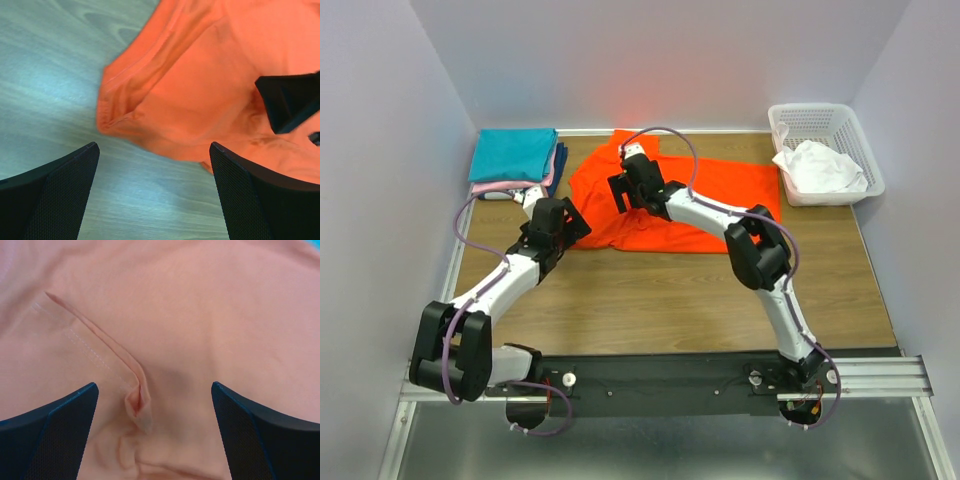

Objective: Fold and stack the t-shirts
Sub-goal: Fold the tshirt

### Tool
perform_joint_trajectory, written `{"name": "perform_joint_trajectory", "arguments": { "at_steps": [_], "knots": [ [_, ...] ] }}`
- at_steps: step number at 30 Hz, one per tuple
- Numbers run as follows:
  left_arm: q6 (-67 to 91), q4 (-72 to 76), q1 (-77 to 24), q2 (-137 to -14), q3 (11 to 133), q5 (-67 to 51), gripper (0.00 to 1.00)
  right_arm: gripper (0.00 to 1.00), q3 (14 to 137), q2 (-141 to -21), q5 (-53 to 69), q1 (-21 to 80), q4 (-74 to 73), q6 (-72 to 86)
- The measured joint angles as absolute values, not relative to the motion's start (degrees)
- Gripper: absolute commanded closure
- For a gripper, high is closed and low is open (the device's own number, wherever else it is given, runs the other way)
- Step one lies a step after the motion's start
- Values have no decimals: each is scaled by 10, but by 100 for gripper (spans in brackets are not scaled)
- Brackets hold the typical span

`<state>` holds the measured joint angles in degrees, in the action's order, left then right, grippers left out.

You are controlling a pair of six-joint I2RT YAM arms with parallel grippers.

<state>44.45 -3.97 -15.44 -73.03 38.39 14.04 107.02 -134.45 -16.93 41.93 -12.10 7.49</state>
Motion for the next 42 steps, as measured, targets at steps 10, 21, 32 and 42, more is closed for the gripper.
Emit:
{"name": "perform_joint_trajectory", "arguments": {
  "at_steps": [10,21,32,42],
  "knots": [
    [439,22,-171,-772,420,69,2,0,879,-1093,-237,409,-98,168],
    [414,46,-182,-943,504,44,2,0,610,-993,-222,219,-108,284],
    [408,24,-168,-960,495,57,2,0,567,-995,-173,149,-104,318],
    [426,-27,-166,-858,404,82,2,0,473,-925,-135,148,-71,358]
  ]
}}
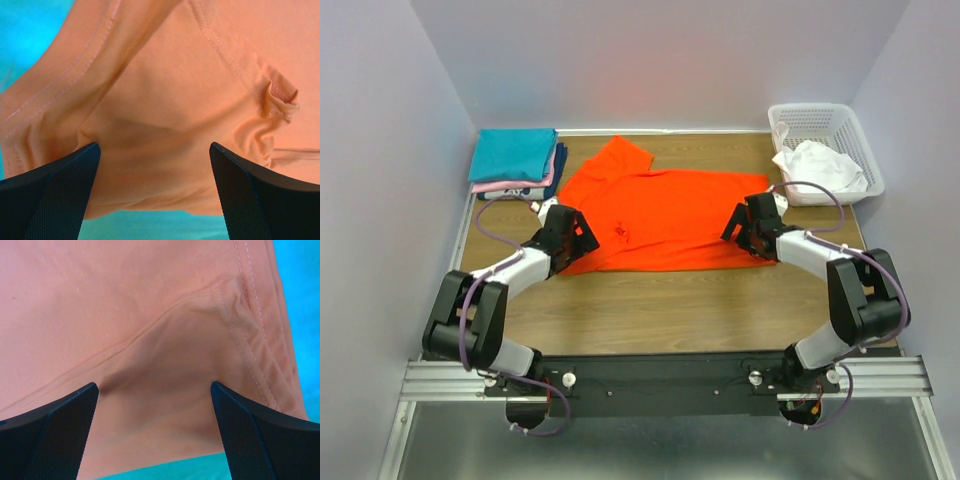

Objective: Fold and stack the t-shirts
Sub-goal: Fold the tshirt

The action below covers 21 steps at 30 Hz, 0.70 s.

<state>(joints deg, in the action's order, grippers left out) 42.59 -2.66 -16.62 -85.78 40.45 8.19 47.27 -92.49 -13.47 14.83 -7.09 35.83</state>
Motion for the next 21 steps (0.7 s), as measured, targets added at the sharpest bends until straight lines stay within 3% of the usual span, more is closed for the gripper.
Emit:
{"name": "perform_joint_trajectory", "arguments": {
  "at_steps": [11,21],
  "knots": [
    [469,-86,-169,-715,306,90,2,0,318,-733,-79,155,-108,402],
    [510,-195,-179,-588,300,115,2,0,316,-648,-56,155,-190,404]
  ]
}}
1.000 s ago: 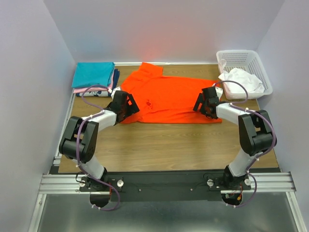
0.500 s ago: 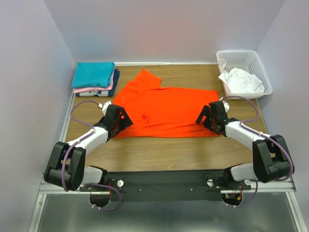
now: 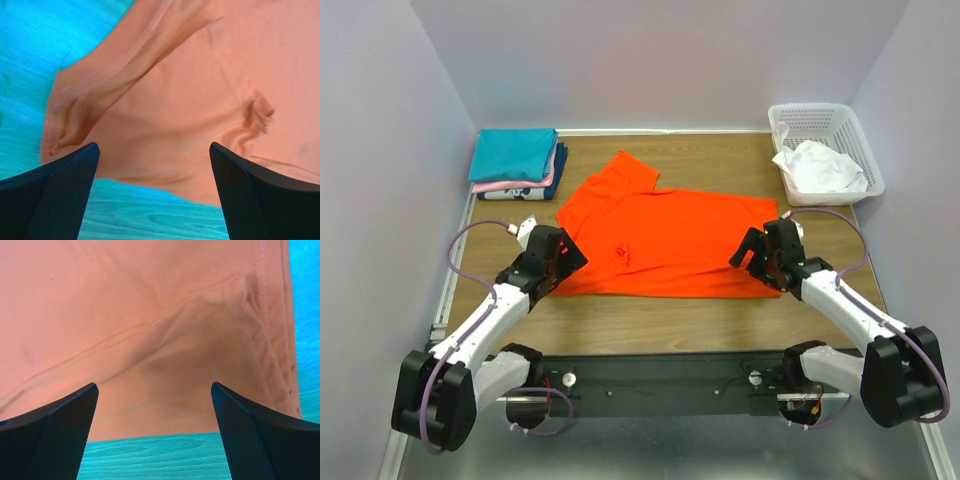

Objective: Fold and stack the t-shirts
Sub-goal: Fold the tshirt

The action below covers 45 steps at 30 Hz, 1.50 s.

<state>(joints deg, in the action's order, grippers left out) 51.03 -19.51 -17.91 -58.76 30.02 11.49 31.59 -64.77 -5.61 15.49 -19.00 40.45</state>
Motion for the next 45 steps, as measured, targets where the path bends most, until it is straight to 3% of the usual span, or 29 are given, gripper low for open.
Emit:
{"name": "perform_joint_trajectory", "arguments": {
  "at_steps": [6,13,21,45],
  "knots": [
    [504,-183,-222,-591,336,112,2,0,335,-642,-55,155,-195,405],
    [484,-100,-308,-736,409,77,2,0,337,-641,-70,155,-198,406],
    [467,-50,-336,-883,458,46,2,0,337,-621,-93,155,-199,406],
    [435,-22,-359,-997,562,34,2,0,336,-611,-114,155,-200,404]
  ]
}}
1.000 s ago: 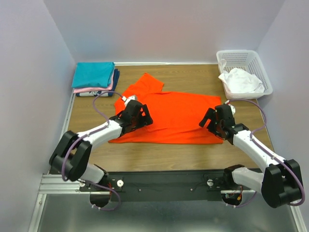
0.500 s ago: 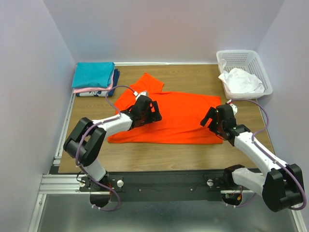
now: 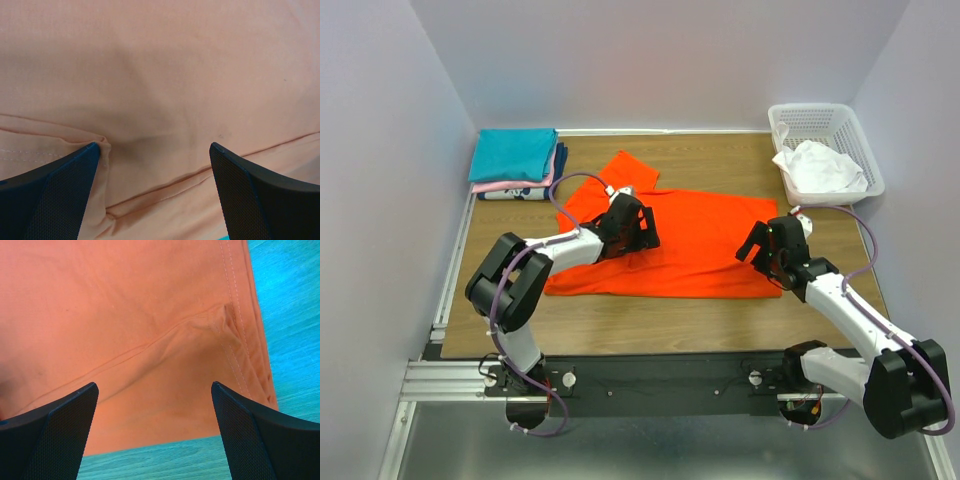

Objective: Fold and stack the t-shirts
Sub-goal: Fold the tshirt

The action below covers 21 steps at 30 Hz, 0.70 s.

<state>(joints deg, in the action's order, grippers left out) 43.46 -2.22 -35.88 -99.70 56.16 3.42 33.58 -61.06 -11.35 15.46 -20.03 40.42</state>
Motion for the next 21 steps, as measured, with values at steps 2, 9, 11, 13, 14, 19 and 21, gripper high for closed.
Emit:
{"name": "perform_joint_trajectory", "arguments": {
  "at_steps": [2,9,11,13,14,19,21],
  "knots": [
    [433,-26,-359,-997,563,36,2,0,336,-611,-113,155,-201,398],
    [426,-31,-359,-971,567,58,2,0,363,-614,-106,155,-196,378],
    [425,-31,-357,-962,570,68,2,0,365,-615,-97,155,-184,375],
    [424,-31,-352,-957,571,76,2,0,365,-620,-89,157,-173,375],
    [424,-31,-349,-957,571,79,2,0,365,-624,-85,159,-168,375],
    [425,-31,-314,-957,552,84,2,0,365,-676,-77,204,-142,375],
    [426,-31,-301,-957,540,86,2,0,364,-710,-71,223,-139,375]
  ]
}}
